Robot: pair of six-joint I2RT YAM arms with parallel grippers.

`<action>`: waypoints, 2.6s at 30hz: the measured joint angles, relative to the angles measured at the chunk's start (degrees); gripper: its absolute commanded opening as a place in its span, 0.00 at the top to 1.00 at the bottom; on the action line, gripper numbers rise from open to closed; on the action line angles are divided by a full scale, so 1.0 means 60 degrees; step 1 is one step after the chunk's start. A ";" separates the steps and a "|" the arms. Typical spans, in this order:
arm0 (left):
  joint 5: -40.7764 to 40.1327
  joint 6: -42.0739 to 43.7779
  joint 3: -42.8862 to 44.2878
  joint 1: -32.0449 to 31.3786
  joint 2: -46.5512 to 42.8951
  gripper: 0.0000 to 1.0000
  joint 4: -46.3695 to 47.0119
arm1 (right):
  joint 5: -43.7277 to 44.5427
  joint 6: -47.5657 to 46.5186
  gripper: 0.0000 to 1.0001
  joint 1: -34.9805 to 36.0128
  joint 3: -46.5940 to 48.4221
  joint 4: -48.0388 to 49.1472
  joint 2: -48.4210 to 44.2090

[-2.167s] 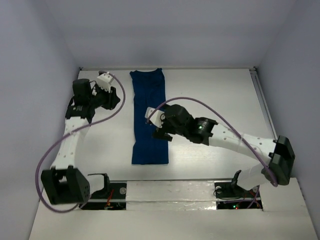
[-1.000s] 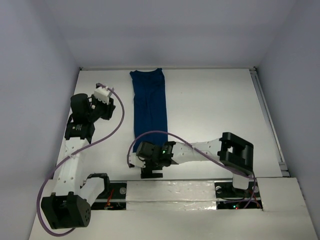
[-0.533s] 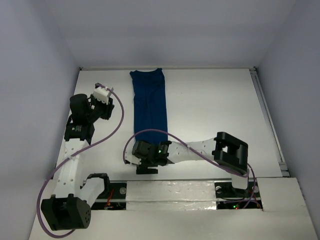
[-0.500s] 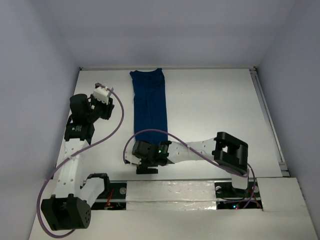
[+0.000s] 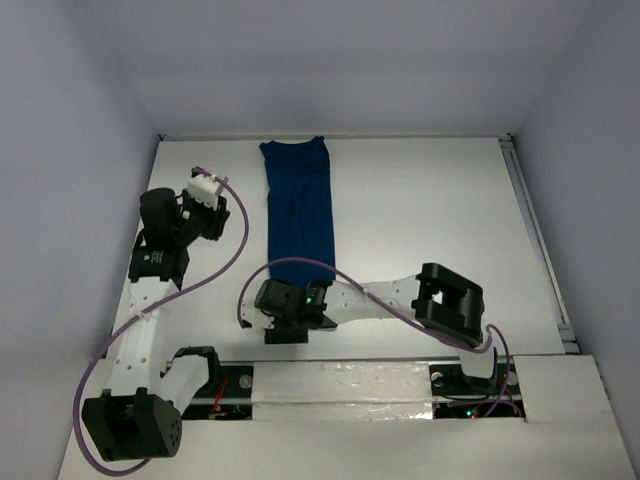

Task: Fold and stack the t-shirts
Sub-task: Grab the bottom of the folded rectangular tshirt with right arm, then fold the folded rectangular tshirt in 1/3 of the way

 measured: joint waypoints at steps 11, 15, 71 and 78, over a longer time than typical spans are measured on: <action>-0.0007 0.0178 0.0004 0.0000 -0.0095 0.71 -0.0339 | -0.0670 0.0007 0.47 -0.0069 0.0630 -0.0393 0.0459; -0.0022 0.0197 0.0022 0.0040 -0.0157 0.71 -0.0408 | -0.0918 0.0080 0.50 -0.0142 0.0903 -0.0634 0.0652; 0.0739 -0.0208 0.0474 0.0182 0.0914 0.71 -0.0047 | -0.1311 -0.1719 1.00 -0.0240 -0.0215 -0.2415 -0.2397; 0.0736 -0.0208 0.0474 0.0182 0.0882 0.71 -0.0051 | -0.0809 -0.2007 1.00 -0.1220 0.0903 -0.2408 -0.1614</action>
